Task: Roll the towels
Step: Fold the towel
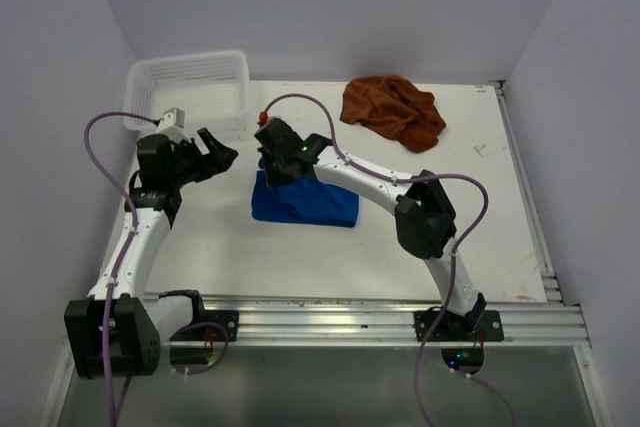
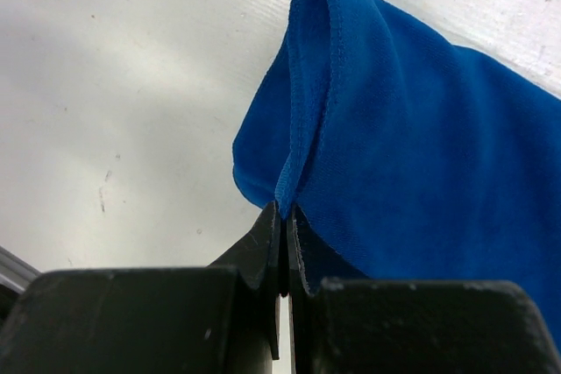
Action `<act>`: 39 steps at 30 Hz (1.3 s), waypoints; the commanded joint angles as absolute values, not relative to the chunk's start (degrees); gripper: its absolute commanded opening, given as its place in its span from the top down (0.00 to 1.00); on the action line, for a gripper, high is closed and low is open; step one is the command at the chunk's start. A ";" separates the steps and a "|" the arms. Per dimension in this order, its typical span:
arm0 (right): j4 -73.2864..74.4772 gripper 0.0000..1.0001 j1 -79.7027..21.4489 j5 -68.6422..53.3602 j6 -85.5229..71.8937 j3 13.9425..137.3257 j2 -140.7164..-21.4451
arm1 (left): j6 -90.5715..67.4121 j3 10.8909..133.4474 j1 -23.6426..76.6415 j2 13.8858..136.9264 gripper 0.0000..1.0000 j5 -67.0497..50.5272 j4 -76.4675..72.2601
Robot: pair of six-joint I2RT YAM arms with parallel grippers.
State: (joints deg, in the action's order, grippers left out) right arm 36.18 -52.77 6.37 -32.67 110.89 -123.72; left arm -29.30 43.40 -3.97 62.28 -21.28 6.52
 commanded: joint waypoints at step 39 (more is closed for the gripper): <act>23.56 0.74 -40.97 -0.97 -35.86 82.19 -101.09 | -31.20 40.08 -1.24 62.05 0.32 -24.89 -1.49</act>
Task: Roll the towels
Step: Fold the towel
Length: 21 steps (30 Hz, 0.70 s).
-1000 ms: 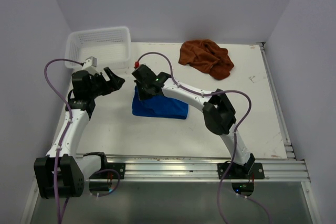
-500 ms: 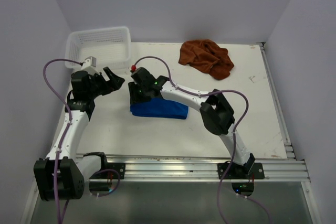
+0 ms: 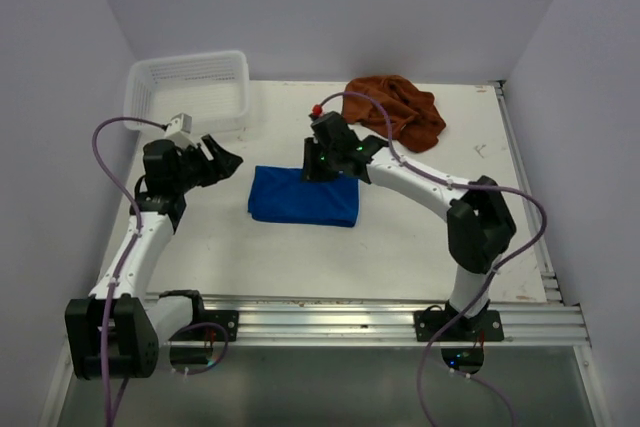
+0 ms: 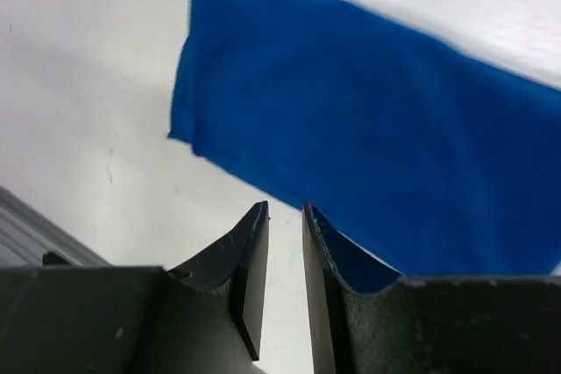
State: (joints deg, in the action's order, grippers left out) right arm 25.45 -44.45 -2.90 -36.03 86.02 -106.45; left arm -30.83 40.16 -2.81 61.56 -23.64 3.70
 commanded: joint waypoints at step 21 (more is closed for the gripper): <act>24.96 0.87 -31.20 5.89 -30.94 73.38 -100.36 | -29.36 34.37 13.71 72.68 0.44 -6.07 1.76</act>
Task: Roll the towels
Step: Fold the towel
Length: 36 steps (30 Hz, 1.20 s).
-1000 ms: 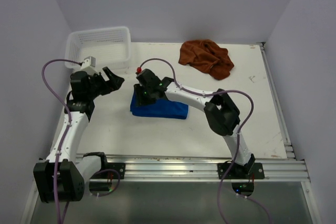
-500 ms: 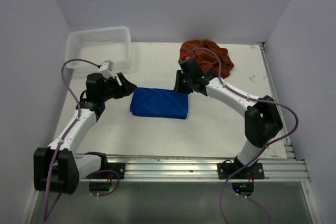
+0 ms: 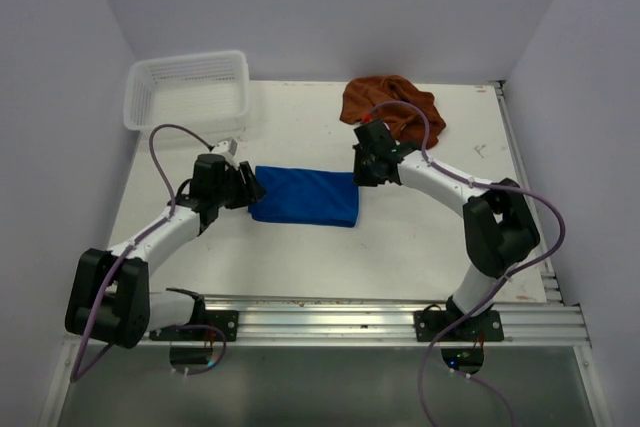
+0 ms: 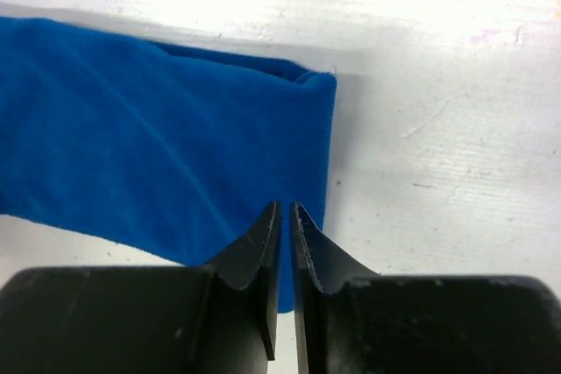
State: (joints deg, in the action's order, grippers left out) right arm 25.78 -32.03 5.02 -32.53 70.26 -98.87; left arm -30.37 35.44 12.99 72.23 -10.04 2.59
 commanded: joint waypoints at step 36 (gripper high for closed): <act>22.33 0.97 -29.44 2.72 -28.74 79.37 -116.02 | -29.53 34.98 18.10 77.87 0.71 -0.26 4.13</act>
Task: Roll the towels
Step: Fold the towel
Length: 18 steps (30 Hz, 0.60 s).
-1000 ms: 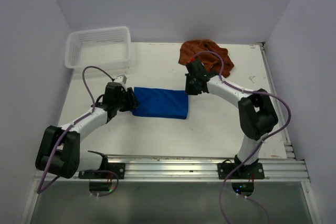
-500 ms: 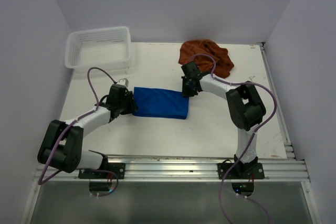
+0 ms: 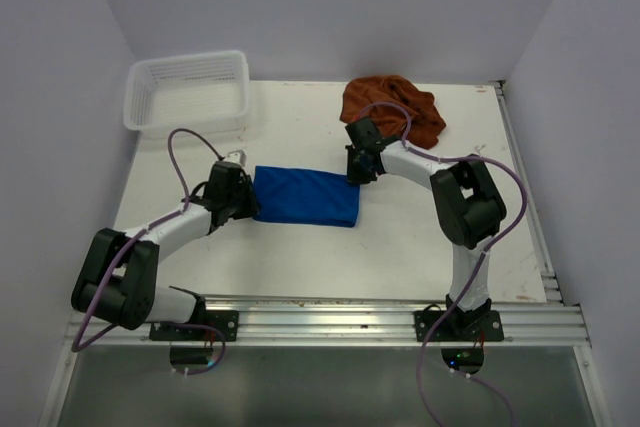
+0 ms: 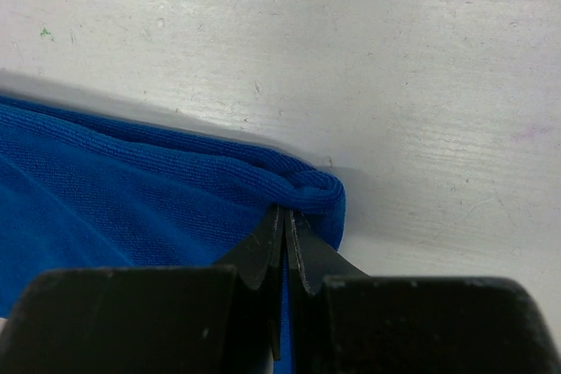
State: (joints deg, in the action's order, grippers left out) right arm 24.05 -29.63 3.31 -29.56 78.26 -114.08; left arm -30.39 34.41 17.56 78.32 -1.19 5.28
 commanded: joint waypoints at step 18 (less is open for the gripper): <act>23.38 0.99 -29.44 3.60 -28.13 79.89 -116.89 | -29.70 36.83 18.63 77.00 1.00 6.06 7.47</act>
